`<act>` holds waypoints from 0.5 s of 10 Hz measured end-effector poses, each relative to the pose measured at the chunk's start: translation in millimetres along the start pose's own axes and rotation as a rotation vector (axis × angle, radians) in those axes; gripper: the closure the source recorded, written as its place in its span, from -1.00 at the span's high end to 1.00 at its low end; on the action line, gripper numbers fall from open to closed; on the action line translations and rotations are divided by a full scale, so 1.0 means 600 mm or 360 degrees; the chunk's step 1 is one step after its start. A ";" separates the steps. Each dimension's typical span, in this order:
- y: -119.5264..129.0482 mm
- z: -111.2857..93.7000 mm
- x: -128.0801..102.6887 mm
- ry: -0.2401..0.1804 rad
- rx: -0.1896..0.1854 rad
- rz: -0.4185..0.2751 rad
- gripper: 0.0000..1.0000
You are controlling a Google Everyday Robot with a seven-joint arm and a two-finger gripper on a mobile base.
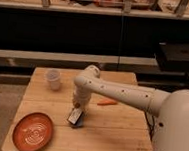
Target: Place the eraser on the white sponge
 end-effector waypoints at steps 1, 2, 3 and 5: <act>0.001 0.000 -0.003 0.0001 -0.0024 -0.0062 -1.00; 0.000 -0.001 -0.006 -0.0005 -0.0040 -0.0117 -1.00; -0.001 -0.004 -0.011 -0.0014 -0.0065 -0.0178 -1.00; -0.004 -0.011 -0.019 -0.0040 -0.0114 -0.0245 -1.00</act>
